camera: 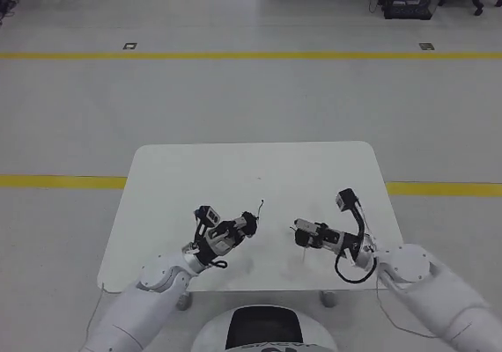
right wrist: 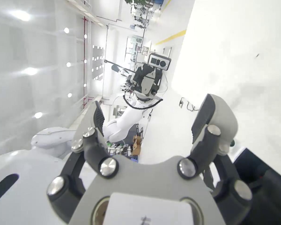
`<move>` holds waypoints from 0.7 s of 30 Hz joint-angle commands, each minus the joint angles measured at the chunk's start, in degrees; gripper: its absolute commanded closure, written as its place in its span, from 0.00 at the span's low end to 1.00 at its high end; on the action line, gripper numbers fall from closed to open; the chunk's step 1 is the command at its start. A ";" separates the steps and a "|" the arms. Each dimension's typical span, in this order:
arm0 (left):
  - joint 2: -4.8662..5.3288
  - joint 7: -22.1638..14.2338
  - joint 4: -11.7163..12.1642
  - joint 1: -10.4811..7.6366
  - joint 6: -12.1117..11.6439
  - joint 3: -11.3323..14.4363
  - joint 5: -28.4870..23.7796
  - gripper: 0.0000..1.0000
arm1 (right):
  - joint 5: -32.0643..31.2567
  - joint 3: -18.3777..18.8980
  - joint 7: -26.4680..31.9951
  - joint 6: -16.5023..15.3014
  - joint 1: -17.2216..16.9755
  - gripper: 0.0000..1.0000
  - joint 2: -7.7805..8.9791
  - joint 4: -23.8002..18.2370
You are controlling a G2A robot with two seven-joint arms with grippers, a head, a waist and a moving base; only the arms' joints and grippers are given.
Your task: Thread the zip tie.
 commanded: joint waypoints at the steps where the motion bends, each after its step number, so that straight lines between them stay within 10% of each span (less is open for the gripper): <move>1: -0.11 -0.51 0.04 0.05 0.00 -0.08 -0.29 1.00 | 2.94 3.01 6.83 0.00 -0.96 0.00 -1.96 2.00; 7: -0.49 -1.17 0.58 -0.12 0.00 0.13 -0.14 1.00 | 9.95 9.32 25.15 0.00 -2.10 0.00 -8.54 9.47; 17: -0.56 -1.00 0.55 -0.25 0.33 0.47 -0.06 1.00 | 9.89 9.46 25.55 0.02 -2.04 0.00 -8.91 9.80; 21: -1.14 -6.39 0.94 -1.19 0.00 3.31 -2.82 1.00 | 14.92 6.96 28.77 0.70 -0.89 0.00 -9.69 12.13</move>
